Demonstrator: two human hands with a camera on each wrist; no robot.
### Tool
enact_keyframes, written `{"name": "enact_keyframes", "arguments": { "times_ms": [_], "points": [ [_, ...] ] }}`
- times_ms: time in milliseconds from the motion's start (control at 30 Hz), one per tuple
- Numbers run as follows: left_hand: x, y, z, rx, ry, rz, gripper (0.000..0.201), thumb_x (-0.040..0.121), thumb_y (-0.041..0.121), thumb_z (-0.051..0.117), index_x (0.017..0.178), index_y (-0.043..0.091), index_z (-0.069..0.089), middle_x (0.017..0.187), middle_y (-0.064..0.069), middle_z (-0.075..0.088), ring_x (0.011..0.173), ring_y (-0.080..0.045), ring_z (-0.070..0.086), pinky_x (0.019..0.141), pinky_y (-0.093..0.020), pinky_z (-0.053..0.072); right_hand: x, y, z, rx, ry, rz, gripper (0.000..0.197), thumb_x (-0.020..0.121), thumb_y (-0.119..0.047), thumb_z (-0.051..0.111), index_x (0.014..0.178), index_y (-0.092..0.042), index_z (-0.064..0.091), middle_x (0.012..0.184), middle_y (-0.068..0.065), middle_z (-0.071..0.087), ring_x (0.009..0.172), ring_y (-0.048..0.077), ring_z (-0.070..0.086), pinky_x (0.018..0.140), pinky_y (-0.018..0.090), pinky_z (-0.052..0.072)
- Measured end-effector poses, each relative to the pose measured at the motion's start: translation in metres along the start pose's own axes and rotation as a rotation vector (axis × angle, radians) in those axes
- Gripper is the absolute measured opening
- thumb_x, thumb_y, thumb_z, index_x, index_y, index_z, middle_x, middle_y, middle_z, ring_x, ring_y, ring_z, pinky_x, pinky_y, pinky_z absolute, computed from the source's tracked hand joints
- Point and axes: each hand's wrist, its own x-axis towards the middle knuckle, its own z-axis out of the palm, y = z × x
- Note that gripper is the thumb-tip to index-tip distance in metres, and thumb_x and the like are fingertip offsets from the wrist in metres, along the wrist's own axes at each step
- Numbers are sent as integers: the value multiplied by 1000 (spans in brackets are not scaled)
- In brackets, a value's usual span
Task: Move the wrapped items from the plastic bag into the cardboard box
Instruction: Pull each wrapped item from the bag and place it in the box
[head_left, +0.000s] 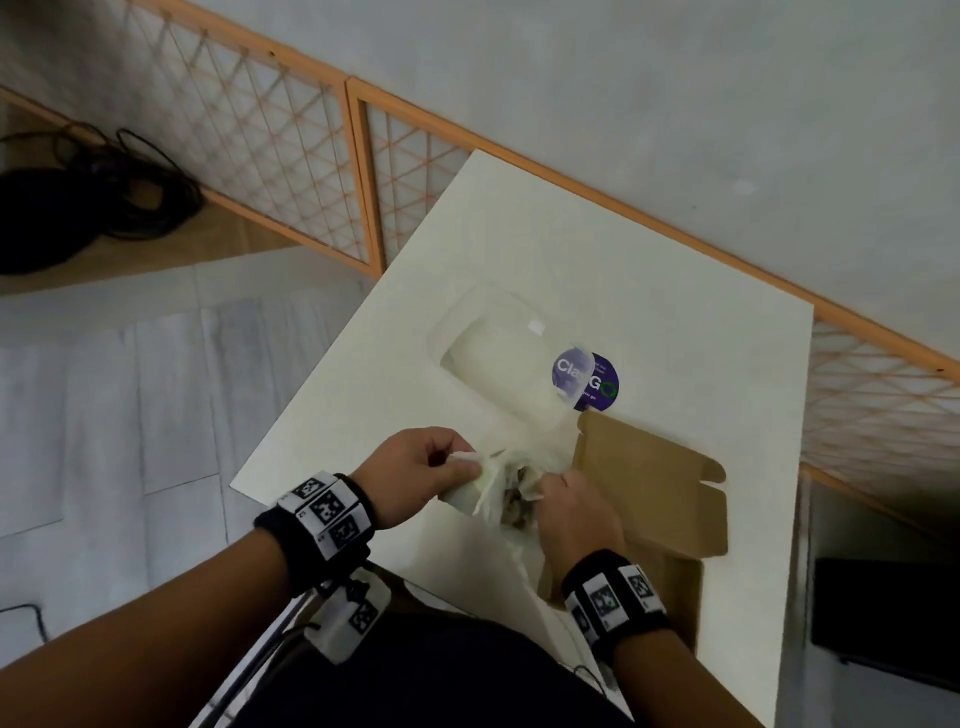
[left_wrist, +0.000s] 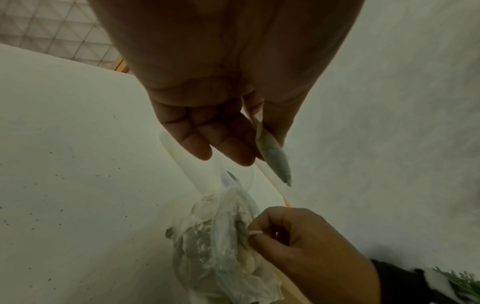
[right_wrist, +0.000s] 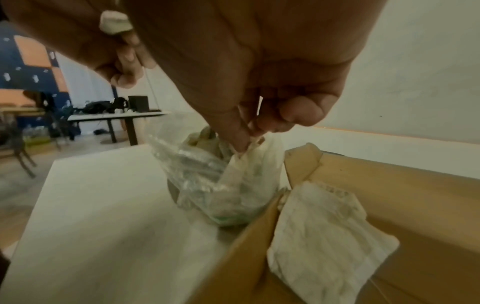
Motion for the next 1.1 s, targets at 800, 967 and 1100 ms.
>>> {"name": "enact_keyframes", "arguments": {
  "times_ms": [800,967,1100],
  "points": [
    [23,85,39,336,-181,271,7,92,24,76,98,21,77,92,5,77,85,-11,71,82,-29,57,-42,18,-83,1167,-34,-42,19,107,-7,47,115,-18,60,85,1,64,70,7,56,64,20,49],
    [21,87,33,267,-187,233,5,92,22,77,97,22,76,95,3,78,91,-16,72,87,-31,57,-40,20,-81,1257,83,30,14,104,-7,56,115,-14,61,86,7,70,69,13,60,65,28,52],
    [14,83,27,275,-216,215,6,93,22,76,93,28,75,94,4,77,91,-17,71,87,-31,56,-40,22,-84,1257,117,34,5,102,-10,59,103,-10,64,83,4,73,66,11,58,61,23,50]
  ]
}}
